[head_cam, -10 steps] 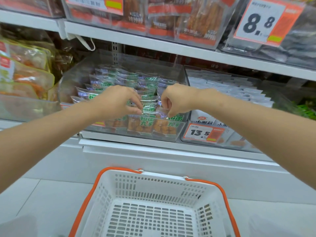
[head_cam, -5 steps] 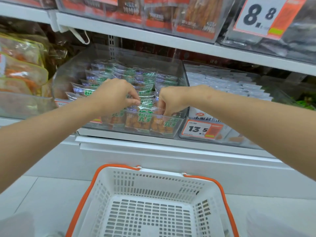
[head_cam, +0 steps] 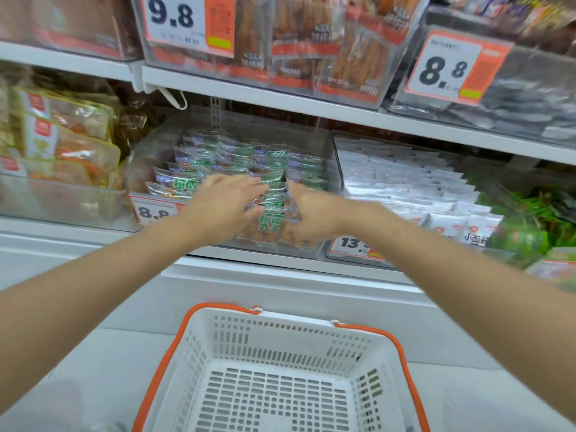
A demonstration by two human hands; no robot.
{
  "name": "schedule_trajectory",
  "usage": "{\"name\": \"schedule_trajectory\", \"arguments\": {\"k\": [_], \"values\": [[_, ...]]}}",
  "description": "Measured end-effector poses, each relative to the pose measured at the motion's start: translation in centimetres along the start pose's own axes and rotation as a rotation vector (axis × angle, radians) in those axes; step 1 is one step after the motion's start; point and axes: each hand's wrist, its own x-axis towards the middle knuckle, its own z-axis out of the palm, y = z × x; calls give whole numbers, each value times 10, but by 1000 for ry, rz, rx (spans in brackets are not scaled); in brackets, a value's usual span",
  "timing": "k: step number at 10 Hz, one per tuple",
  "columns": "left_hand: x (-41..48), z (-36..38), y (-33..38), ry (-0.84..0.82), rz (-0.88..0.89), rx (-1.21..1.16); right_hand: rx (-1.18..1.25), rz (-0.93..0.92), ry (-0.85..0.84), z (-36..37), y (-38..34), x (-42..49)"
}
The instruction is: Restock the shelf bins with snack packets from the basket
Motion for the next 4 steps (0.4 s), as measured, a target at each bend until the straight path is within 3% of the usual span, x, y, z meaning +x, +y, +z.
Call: {"name": "schedule_trajectory", "arguments": {"k": [2, 3, 4], "values": [[-17, 14, 1, -207, -23, 70, 56, 35, -46, 31, -9, -4], [-20, 4, 9, -118, -57, -32, 246, 26, 155, 30, -9, -6], [-33, -3, 24, 166, -118, -130, 256, -7, 595, 40, -8, -19]]}}
